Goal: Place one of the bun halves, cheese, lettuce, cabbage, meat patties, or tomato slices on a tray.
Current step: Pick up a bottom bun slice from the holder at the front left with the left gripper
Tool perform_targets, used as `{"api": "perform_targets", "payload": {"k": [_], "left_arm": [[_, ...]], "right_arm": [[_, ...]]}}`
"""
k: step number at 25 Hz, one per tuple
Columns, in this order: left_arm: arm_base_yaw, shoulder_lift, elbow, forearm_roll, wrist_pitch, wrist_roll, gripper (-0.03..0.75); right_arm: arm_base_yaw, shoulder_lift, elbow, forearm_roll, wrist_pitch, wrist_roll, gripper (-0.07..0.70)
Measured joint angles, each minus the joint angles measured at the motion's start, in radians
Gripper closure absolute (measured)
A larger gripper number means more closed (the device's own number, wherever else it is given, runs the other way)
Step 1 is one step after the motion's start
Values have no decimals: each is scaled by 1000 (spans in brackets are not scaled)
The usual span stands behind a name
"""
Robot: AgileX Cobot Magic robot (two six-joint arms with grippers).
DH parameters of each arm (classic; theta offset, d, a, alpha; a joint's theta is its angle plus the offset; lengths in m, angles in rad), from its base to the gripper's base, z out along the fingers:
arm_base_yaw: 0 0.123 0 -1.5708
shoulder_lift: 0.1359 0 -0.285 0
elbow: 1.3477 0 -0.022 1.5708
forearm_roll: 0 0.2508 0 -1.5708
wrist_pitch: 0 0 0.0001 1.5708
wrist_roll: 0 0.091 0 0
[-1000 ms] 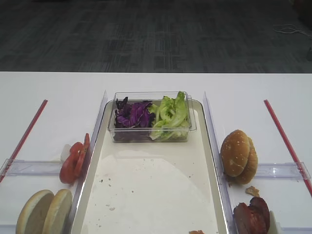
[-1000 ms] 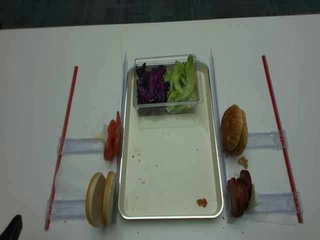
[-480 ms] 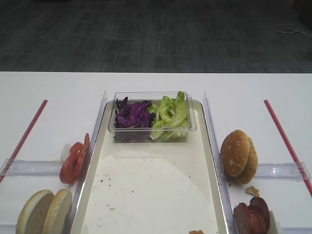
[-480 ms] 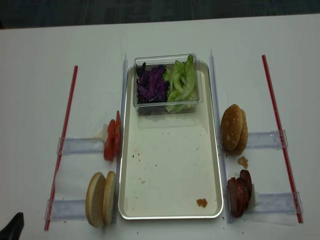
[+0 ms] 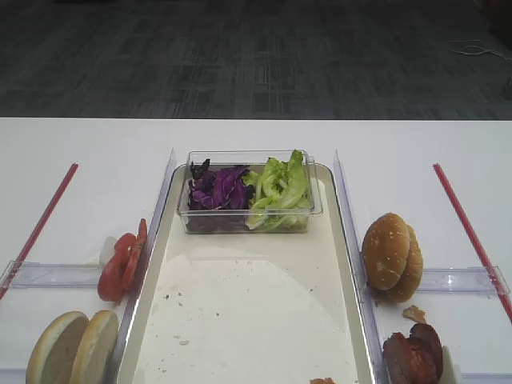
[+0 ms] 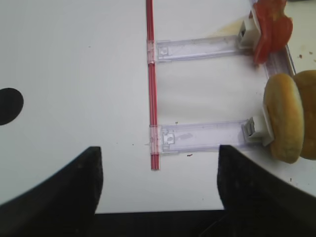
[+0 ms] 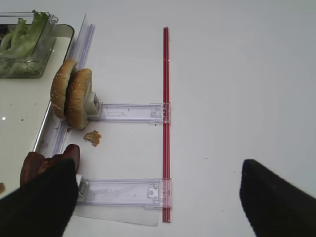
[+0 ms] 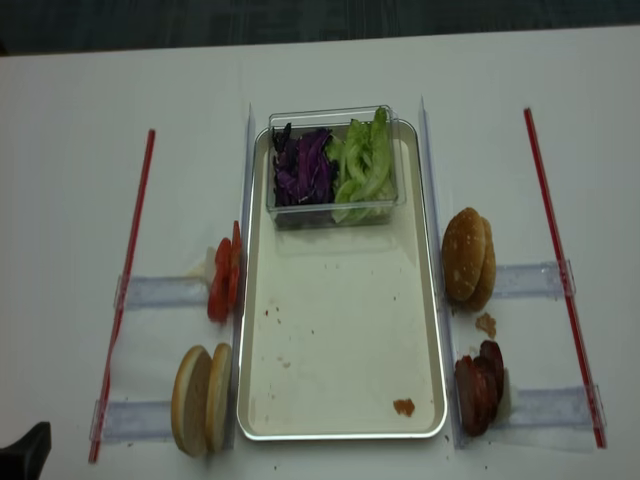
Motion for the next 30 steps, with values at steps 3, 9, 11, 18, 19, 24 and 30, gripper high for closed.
{"api": "perform_targets", "payload": {"k": [3, 9, 11, 18, 19, 24, 30], "left_arm": [[0, 51, 0, 0, -4, 0, 252], [0, 184, 0, 2, -9, -11, 252], [0, 230, 0, 2, -12, -33, 252], [0, 379, 0, 0, -21, -49, 252], [0, 397, 0, -2, -21, -49, 252], [0, 499, -13, -8, 0, -49, 252], [0, 564, -45, -56, 15, -49, 252]], "right_arm": [[0, 0, 0, 0, 0, 0, -62], [0, 0, 0, 0, 0, 0, -62], [0, 0, 0, 0, 0, 0, -62], [0, 0, 0, 0, 0, 0, -62], [0, 0, 0, 0, 0, 0, -62], [0, 0, 0, 0, 0, 0, -62], [0, 0, 0, 0, 0, 0, -62]]}}
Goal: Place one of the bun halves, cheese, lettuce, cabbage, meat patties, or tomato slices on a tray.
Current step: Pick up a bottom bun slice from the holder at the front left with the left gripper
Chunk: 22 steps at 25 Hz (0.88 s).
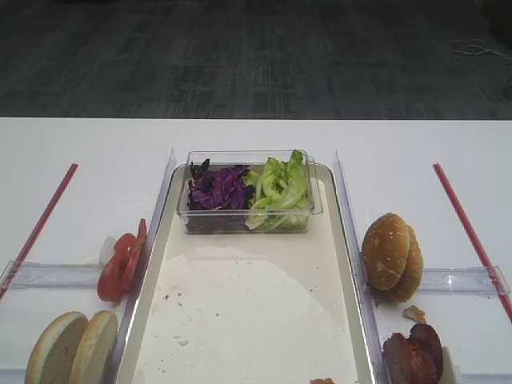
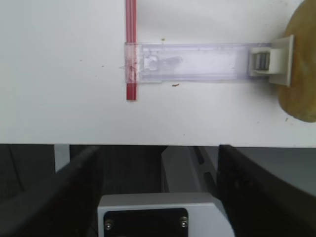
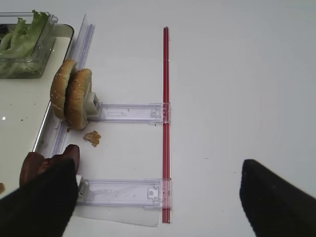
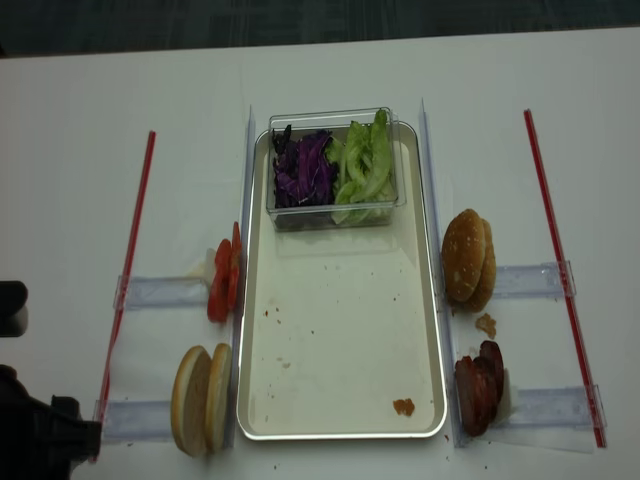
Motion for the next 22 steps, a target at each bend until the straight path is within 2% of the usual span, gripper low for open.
{"api": "perform_targets", "payload": {"k": [7, 18, 22], "left_arm": [[0, 21, -55, -122, 2, 49, 252], [0, 125, -147, -233, 13, 101, 252], [-37, 163, -172, -247, 13, 106, 252]], "right_arm": [[0, 0, 0, 0, 0, 0, -62], [0, 0, 0, 0, 0, 0, -62], [0, 0, 0, 0, 0, 0, -62]]}}
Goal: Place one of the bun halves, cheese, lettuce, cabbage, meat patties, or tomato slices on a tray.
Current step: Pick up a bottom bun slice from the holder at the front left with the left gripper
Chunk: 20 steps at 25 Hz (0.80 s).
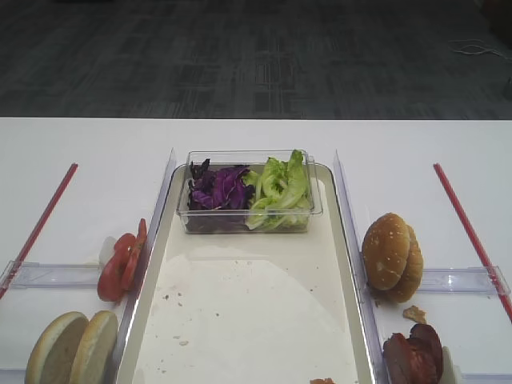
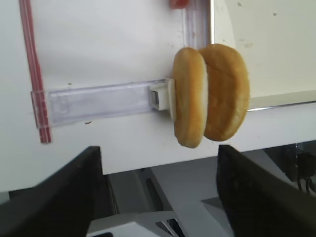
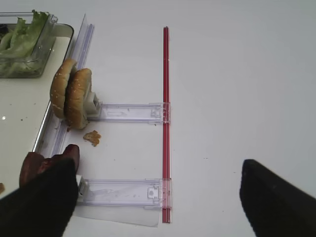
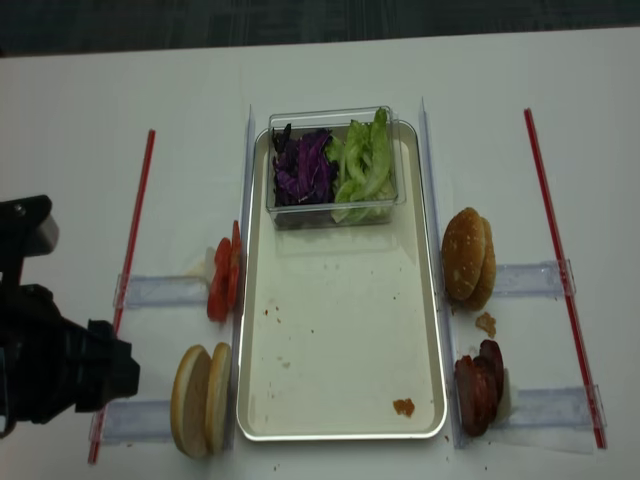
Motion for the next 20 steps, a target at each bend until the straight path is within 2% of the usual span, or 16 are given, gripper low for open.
{"api": "perform_targets", "payload": {"k": [3, 9, 16, 20], "left_arm": [[-69, 11, -21, -5, -14, -31, 252], [-256, 66, -57, 3, -56, -146, 252], [-482, 169, -102, 130, -97, -347, 252], [-559, 209, -110, 151, -148, -440, 267]], "right_arm": [[0, 0, 0, 0, 0, 0, -62], [0, 0, 0, 0, 0, 6, -62], [0, 0, 0, 0, 0, 6, -62], [0, 0, 0, 0, 0, 6, -62]]}}
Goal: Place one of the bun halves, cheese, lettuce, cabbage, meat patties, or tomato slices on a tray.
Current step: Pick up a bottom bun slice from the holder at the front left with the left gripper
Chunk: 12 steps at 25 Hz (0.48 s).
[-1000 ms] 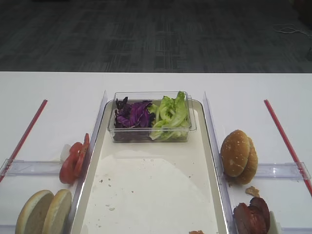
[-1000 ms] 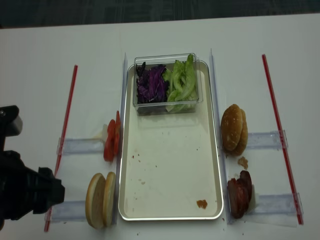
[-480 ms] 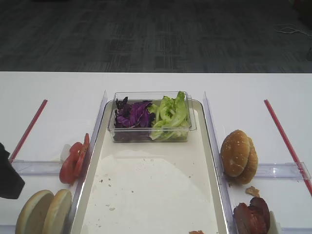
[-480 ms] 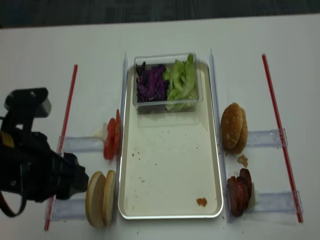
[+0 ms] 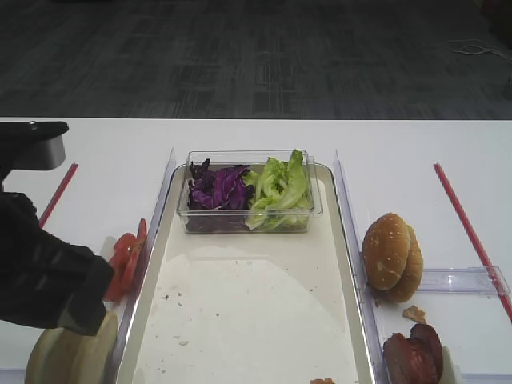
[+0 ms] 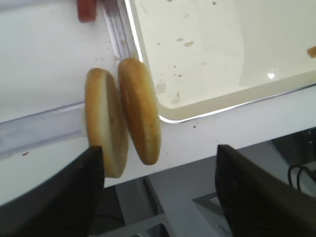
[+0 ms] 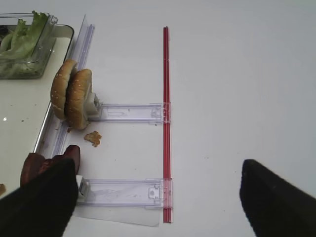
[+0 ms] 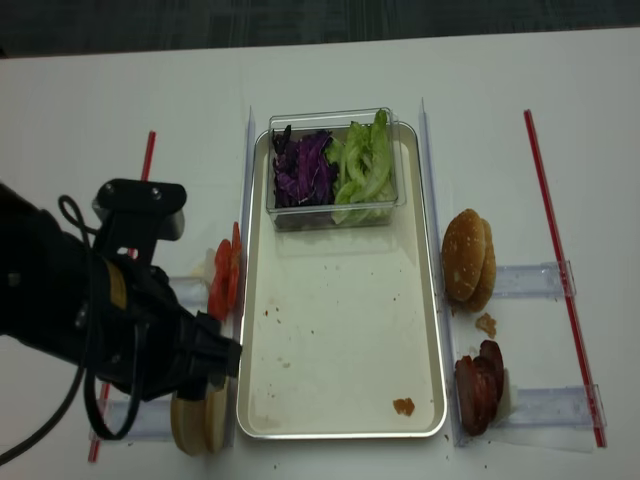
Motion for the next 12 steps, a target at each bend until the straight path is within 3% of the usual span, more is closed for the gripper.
{"api": "perform_targets", "payload": {"k": [4, 12], "left_arm": [[-41, 34, -2, 2, -44, -48, 312], [-48, 130, -2, 2, -64, -79, 340]], "right_arm": [[0, 0, 0, 0, 0, 0, -62], [0, 0, 0, 0, 0, 0, -62]]}}
